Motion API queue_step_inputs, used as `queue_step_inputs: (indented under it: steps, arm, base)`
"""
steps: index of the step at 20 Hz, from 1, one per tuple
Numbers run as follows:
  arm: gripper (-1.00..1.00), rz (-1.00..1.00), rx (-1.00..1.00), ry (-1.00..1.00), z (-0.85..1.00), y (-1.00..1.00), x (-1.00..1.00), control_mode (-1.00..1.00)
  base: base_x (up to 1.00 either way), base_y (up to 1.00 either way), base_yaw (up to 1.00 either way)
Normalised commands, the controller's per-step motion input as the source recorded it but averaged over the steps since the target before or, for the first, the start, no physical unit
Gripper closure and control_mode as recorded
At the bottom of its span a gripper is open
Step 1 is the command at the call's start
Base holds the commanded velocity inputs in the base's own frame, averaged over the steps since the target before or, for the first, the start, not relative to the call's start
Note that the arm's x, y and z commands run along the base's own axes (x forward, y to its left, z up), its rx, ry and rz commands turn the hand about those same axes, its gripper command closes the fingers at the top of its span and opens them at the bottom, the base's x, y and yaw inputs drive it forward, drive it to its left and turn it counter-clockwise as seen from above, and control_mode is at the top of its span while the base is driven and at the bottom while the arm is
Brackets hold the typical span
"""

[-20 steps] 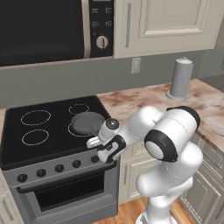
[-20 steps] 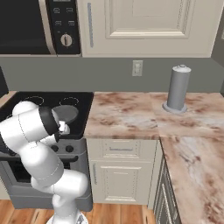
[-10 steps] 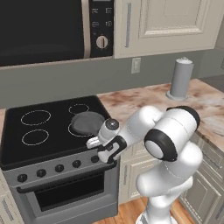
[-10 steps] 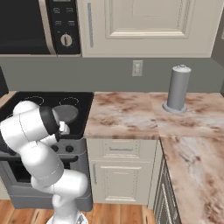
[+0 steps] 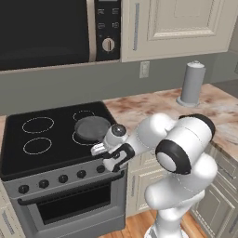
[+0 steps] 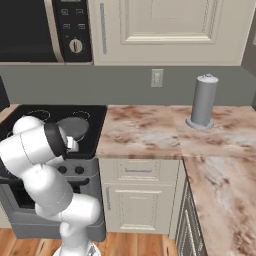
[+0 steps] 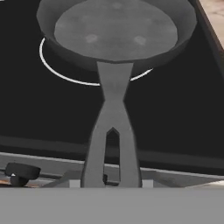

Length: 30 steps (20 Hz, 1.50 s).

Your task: Move the pot and pan from the stove into the sink.

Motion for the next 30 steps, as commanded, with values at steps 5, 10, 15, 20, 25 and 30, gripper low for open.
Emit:
queue_step_inputs:
  steps: [5, 10, 15, 20, 25, 30]
  arm:
    - [1.00, 0.00, 0.02, 0.00, 0.67, -0.05, -0.11, -1.00]
    - [1.00, 0.01, 0.03, 0.02, 0.73, -0.12, -0.31, -1.00]
    - [1.00, 0.01, 0.02, 0.04, 0.69, -0.18, -0.46, -1.00]
    - [1.00, 0.02, 0.00, 0.05, 0.51, -0.20, -0.66, -1.00]
    - [1.00, 0.02, 0.00, 0.03, 0.45, -0.21, -0.82, -1.00]
    - [1.00, 0.01, 0.00, 0.03, 0.44, -0.25, -0.91, -1.00]
  base:
    - [0.00, 0.00, 0.00]
    - [0.00, 0.00, 0.00]
    - [0.00, 0.00, 0.00]
    - [0.00, 0.00, 0.00]
    - [0.00, 0.00, 0.00]
    - [0.00, 0.00, 0.00]
